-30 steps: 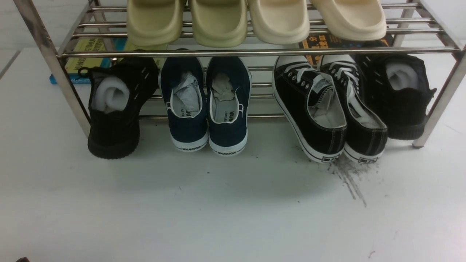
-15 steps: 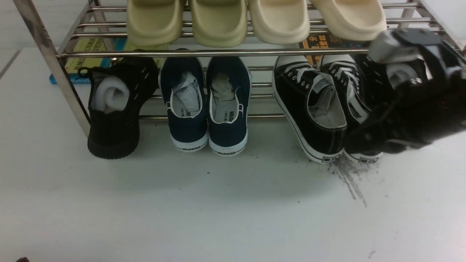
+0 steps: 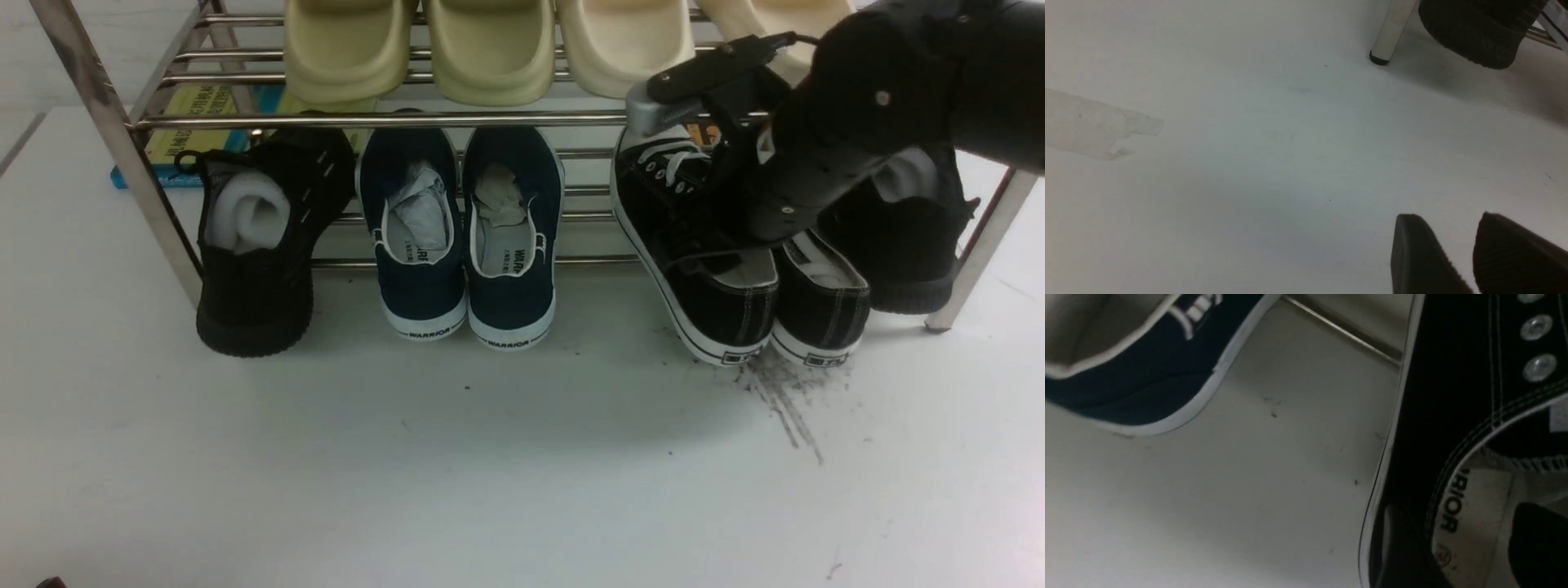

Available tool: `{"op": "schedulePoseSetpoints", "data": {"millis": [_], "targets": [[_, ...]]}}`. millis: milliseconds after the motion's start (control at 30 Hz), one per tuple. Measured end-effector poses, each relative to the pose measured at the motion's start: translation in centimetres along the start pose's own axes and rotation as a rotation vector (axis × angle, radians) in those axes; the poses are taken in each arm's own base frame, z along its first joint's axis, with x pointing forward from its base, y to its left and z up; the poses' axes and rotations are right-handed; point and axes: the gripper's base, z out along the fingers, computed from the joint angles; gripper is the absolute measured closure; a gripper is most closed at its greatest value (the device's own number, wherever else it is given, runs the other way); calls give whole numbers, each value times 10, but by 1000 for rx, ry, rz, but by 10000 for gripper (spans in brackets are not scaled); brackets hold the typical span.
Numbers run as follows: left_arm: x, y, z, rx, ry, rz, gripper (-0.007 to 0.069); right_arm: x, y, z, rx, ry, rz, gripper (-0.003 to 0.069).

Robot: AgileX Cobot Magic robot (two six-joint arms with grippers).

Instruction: Take the shoes off the shelf with your hand on the white table.

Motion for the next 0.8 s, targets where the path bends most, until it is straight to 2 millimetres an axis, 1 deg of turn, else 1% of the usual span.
{"op": "schedulePoseSetpoints", "data": {"millis": [67, 100, 133, 267, 300, 367, 400, 433, 467, 500, 533, 567, 667, 700, 767, 800], "targets": [[0, 0, 0, 0, 0, 0, 383, 0, 0, 10, 10, 7, 4, 294], [0, 0, 0, 0, 0, 0, 383, 0, 0, 19, 13, 16, 13, 294], [0, 0, 0, 0, 0, 0, 383, 0, 1, 25, 13, 17, 16, 294], [0, 0, 0, 0, 0, 0, 383, 1, 1, 41, 22, 17, 31, 309], [0, 0, 0, 0, 0, 0, 383, 1, 1, 41, 22, 18, 32, 309], [0, 0, 0, 0, 0, 0, 383, 2, 1, 47, 29, 18, 46, 383], [0, 0, 0, 0, 0, 0, 383, 2, 2, 47, 27, 18, 54, 429], [0, 0, 0, 0, 0, 0, 383, 2, 2, 47, 27, 18, 55, 440], [0, 0, 0, 0, 0, 0, 383, 2, 3, 47, 24, 18, 57, 484], [0, 0, 0, 0, 0, 0, 383, 1, 4, 45, 18, 16, 65, 601], [0, 0, 0, 0, 0, 0, 383, 1, 4, 45, 16, 17, 69, 611], [0, 0, 0, 0, 0, 0, 383, 0, 4, 41, 11, 26, 79, 654], [0, 0, 0, 0, 0, 0, 383, 0, 5, 34, 4, 48, 94, 658], [0, 0, 0, 0, 0, 0, 383, -2, 6, 23, -6, 65, 110, 658], [0, 0, 0, 0, -1, 0, 383, -3, 8, 15, -18, 75, 116, 658], [0, 0, 0, 0, -1, 0, 383, -7, 12, 1, -32, 68, 117, 658]]}}
